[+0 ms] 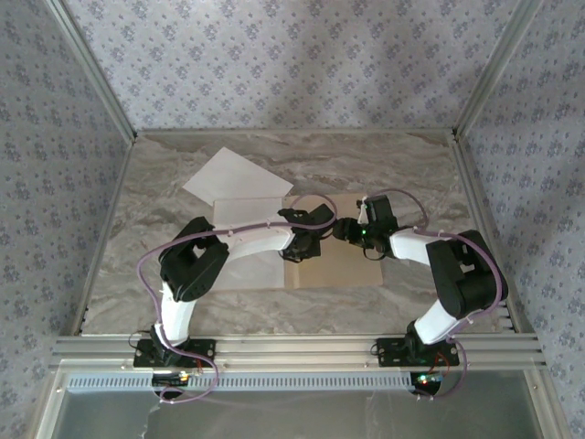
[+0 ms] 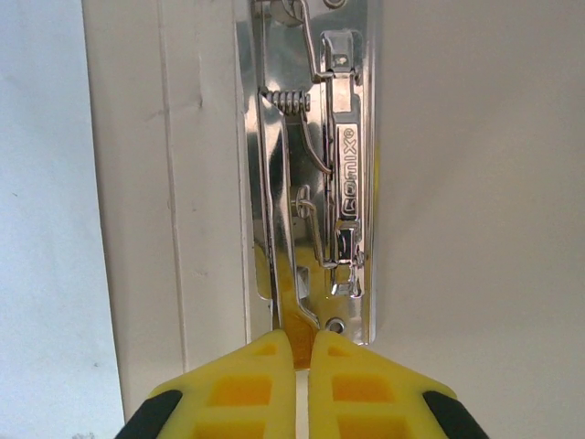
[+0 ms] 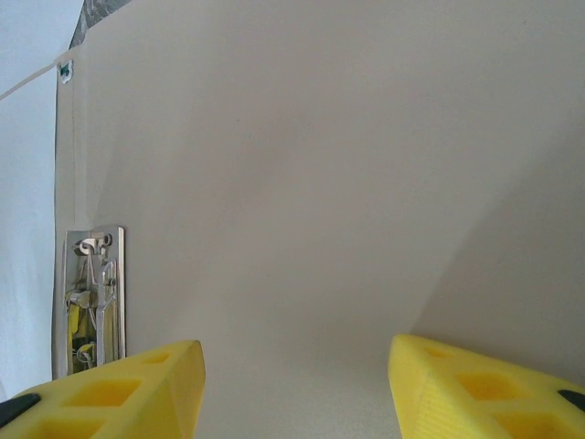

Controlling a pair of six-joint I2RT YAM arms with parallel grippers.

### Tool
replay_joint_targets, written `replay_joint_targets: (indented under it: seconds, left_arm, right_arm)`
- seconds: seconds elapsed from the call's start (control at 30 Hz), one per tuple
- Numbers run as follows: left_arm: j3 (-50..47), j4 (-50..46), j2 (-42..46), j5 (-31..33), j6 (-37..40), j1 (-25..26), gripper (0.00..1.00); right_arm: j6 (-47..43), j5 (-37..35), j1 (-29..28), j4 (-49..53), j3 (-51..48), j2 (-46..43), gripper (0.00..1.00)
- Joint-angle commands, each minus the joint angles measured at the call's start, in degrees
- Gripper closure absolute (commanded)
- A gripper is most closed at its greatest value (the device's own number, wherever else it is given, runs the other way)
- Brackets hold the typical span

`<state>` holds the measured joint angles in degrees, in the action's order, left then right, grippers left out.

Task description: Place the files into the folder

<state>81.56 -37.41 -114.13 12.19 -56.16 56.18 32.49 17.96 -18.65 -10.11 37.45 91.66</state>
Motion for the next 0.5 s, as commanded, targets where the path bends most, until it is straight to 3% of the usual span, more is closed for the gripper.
replay_joint_targets:
  seconds: [0.0,0.47]
  left_arm:
    - [0.1,0.7,1.3,-1.4,0.8,-0.1,0.93]
    - [1.6,3.2,-5.2,-4.5,0.4,1.5,0.95]
  right_arm:
    - [-0.3,1.2,-0.8,7.1,-0.9,2.3,0.42]
    - [-0.1,1.9,-1.6,6.8,-0.6,3.3,0.42]
